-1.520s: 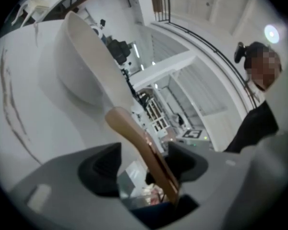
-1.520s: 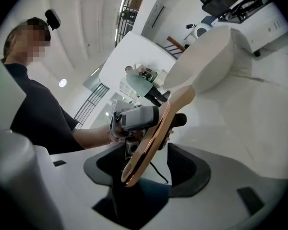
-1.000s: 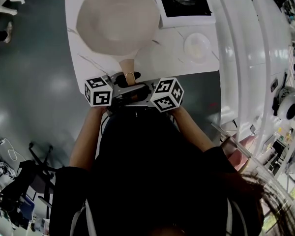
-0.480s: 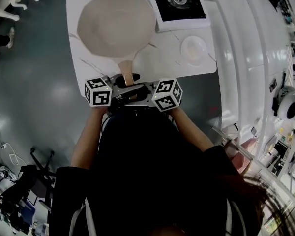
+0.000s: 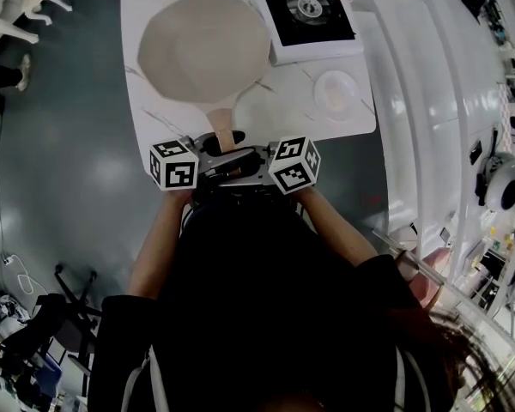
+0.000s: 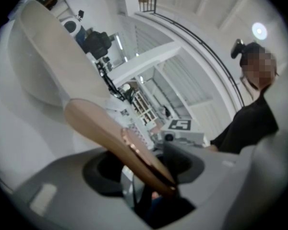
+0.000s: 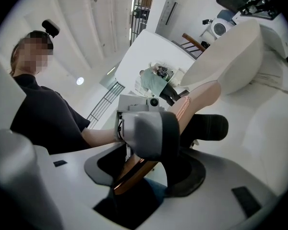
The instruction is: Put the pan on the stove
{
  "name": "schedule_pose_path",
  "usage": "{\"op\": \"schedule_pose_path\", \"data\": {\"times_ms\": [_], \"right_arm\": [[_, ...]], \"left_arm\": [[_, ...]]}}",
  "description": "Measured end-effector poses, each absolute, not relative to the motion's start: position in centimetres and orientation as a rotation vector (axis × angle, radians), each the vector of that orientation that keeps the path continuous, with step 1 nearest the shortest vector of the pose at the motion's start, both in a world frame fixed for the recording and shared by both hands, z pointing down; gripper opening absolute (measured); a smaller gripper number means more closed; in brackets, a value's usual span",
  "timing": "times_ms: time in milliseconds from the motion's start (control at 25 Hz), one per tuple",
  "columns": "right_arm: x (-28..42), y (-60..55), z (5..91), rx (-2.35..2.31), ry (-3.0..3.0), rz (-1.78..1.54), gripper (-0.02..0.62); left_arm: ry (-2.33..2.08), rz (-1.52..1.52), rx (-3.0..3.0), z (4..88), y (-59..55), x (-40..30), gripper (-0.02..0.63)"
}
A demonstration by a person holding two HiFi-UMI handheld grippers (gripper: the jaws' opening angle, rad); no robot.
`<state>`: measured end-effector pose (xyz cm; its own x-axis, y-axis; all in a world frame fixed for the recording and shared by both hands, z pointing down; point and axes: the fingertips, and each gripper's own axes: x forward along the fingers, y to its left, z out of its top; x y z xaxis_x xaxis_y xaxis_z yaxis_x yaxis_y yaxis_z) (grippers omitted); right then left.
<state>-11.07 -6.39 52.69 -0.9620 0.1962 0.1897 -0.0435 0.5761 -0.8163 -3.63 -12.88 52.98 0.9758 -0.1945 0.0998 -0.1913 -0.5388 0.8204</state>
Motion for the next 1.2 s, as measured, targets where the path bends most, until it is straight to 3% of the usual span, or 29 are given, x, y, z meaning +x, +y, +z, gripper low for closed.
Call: {"op": "schedule_pose_path", "data": {"times_ms": [1200], "right_arm": [[-10.9,-8.7,45.4,-0.146,-2.659,1.177,0.235]], "left_arm": [[-0.302,-0.031,2.267,45.2,-15.2,-3.5,0.250]]}}
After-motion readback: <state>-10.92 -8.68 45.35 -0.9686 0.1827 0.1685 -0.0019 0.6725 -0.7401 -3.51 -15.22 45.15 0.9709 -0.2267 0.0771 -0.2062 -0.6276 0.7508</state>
